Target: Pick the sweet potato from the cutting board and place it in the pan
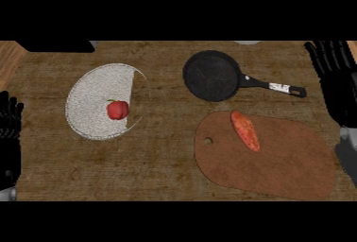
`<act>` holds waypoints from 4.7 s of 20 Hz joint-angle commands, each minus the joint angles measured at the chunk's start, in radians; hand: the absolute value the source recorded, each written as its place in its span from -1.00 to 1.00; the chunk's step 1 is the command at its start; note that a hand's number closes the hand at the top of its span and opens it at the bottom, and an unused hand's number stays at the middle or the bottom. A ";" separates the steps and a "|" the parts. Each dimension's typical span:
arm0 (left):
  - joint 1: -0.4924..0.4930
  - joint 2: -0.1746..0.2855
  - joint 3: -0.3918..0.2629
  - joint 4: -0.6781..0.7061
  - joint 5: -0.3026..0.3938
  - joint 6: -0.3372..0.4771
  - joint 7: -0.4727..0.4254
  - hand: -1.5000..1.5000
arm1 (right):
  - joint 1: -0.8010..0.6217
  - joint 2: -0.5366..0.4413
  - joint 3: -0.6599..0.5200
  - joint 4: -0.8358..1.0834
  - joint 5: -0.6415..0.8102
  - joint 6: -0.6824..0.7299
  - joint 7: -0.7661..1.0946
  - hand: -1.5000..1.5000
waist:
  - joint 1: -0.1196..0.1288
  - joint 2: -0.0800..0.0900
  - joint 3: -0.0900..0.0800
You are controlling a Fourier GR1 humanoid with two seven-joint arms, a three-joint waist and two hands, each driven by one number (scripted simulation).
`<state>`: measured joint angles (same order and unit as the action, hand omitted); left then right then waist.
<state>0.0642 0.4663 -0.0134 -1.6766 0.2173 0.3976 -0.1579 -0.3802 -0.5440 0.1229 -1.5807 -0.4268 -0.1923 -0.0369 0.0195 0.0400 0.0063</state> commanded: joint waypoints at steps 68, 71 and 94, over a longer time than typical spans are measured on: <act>-0.238 -0.175 -0.114 0.120 -0.169 -0.418 0.357 0.00 | -0.369 0.264 0.376 0.799 0.942 0.999 0.538 -1.00 | -0.015 -0.038 -0.006; -0.206 -0.150 -0.103 -0.008 -0.163 -0.421 0.441 0.00 | -0.383 0.283 0.402 0.827 0.981 1.002 0.460 1.00 | -0.006 -0.038 -0.006; -0.232 -0.234 -0.123 0.106 -0.217 -0.445 0.380 0.00 | -0.309 0.542 0.582 0.331 1.168 0.225 0.838 1.00 | 0.016 -0.058 -0.005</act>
<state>-0.1630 0.2441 -0.1237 -1.5672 -0.0034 -0.0434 0.2033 -0.6970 -0.0272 0.6075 -1.1253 0.6998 0.2380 0.6738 0.0298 -0.0145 0.0007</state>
